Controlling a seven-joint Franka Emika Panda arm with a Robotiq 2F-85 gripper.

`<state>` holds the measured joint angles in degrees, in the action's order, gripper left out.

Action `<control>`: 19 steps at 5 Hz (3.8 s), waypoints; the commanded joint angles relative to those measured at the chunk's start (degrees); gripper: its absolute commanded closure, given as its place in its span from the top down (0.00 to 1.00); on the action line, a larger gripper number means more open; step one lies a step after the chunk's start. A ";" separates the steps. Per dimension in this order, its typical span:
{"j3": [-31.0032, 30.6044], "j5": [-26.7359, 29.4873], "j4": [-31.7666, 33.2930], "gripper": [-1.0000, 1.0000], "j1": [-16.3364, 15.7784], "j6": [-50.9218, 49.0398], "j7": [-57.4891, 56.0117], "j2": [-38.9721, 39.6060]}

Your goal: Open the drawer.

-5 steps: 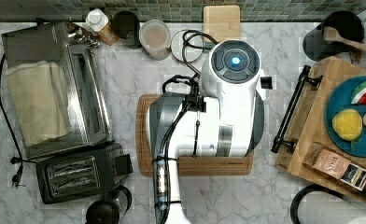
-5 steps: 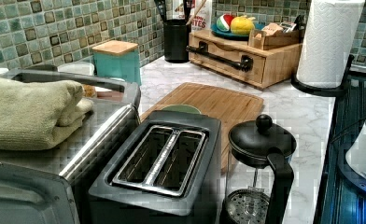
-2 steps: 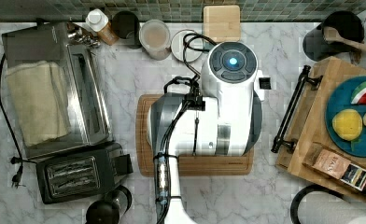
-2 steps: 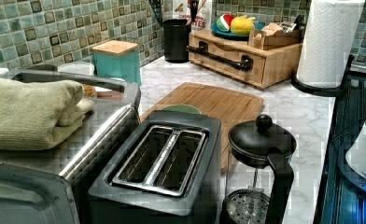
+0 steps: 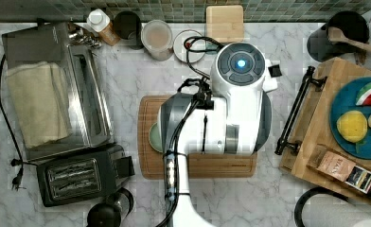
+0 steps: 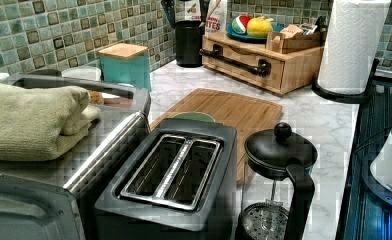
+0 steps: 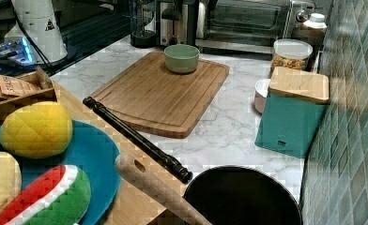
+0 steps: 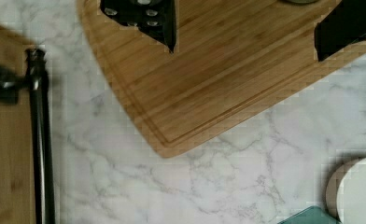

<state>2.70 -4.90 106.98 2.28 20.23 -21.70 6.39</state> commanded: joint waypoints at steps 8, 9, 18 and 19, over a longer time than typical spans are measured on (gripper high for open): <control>6.51 -6.86 -0.46 1.00 11.12 22.26 -14.22 14.58; 6.49 -8.12 -1.88 1.00 11.26 20.55 -14.88 16.47; -0.42 1.83 -1.28 1.00 5.79 27.97 -7.36 25.23; -2.25 2.35 -3.29 1.00 2.39 25.71 -3.38 26.28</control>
<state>8.98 -6.35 107.88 15.05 46.72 -30.86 28.07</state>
